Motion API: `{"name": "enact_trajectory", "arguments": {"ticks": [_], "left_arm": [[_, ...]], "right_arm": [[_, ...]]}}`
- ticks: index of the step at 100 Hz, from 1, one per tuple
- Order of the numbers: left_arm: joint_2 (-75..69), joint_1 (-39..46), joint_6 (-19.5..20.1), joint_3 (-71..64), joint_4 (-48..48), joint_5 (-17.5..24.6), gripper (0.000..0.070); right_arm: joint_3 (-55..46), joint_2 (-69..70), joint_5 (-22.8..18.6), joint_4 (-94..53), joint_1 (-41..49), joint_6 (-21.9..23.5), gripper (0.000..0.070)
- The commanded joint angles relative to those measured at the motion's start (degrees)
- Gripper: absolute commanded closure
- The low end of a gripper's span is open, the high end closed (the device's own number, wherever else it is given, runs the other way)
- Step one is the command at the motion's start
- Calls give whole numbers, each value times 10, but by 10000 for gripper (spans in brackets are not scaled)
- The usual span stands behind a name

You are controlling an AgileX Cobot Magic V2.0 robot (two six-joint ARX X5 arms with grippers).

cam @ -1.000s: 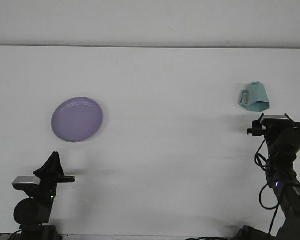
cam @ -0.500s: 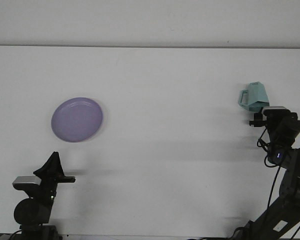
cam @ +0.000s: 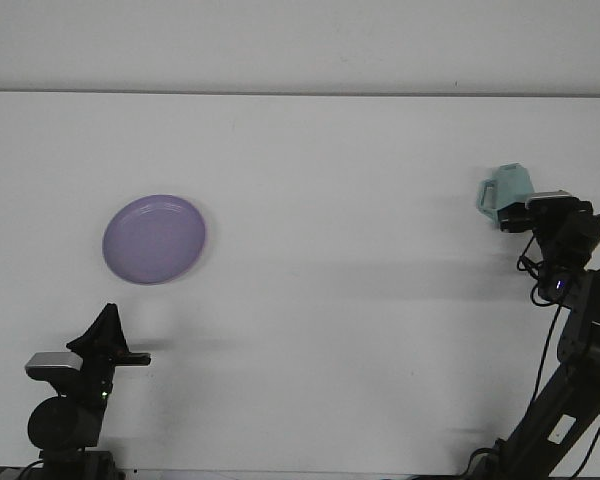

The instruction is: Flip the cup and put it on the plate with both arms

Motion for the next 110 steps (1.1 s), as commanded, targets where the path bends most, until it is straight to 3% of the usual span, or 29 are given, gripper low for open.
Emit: {"name": "enact_trajectory", "arguments": {"ticks": [1,23,29,37,49,67,110], "left_arm": [[-1,-1,5,-1,5,-2,688],[-1,-1,5,-1,5,-2,688],[-1,-1,5,-1,5,-2,688],[-1,-1,5,-1,5,-2,688],[-1,-1,5,-1,5,-2,688],[-1,-1,5,-1,5,-2,688],[-1,-1,6,-1,5,-2,688]], "right_arm": [[17,21,-9,7,-5,-3,211],[32,25,-33,6,-6,-28,248],[34,25,-44,5,-6,-30,342],[35,25,-68,5,-6,-32,521],[37,25,-76,4,-6,-33,693],[38,25,-76,5,-5,-19,693],[38,-29,-102,-36,-9,97,693]]}}
